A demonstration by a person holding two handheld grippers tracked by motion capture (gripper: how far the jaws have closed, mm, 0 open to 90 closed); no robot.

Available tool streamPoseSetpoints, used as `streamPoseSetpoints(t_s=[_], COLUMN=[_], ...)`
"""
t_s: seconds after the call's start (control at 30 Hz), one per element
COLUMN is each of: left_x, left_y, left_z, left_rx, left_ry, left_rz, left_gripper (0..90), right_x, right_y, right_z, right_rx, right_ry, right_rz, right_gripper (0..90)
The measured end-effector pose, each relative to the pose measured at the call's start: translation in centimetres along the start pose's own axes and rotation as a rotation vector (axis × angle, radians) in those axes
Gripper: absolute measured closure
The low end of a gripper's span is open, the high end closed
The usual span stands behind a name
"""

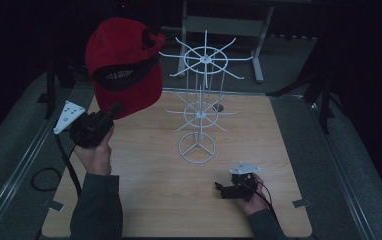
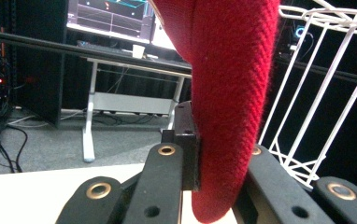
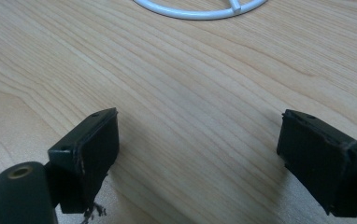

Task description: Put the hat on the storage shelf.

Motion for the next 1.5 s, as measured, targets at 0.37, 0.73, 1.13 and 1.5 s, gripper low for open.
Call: streamPoseSetpoints(t_s=[0.37, 0.73, 1.13, 1.5], left_x=[-0.2, -0.5, -1.1, -1.2], left_y=[-0.5, -0.8, -0.9, -0.3], left_z=[0.0, 0.2, 0.9, 1.3], left_rx=[-0.017, -0.030, -0.035, -0.037], left_ry=[0.013, 0.026, 0.051, 0.066], left_rz=[-0.001, 0.003, -0.009, 0.015], left_gripper=[86.0, 86.0, 86.0, 86.0], right_x=[0.0, 0.0, 0.0, 0.0], right_y=[0.0, 0.0, 0.0, 0.0], right_z=[0.0, 0.0, 0.0, 0.0], right_rx=[0.000, 0.000, 0.001, 0.001], right_ry=[0.000, 0.000, 0.000, 0.000], right_rz=[0.000, 0.000, -0.002, -0.002], right_gripper=[12.8, 12.8, 12.8, 12.8])
Point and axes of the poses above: each handheld gripper's, and its own axes: z roughly backward along the jaws, y roughly out of its underside, x roughly to its left, the point moved 4 cm from there along -z, roughly forward along the jaws, and after that the axes turned 12 degrees about -x, right-handed, at the moved point
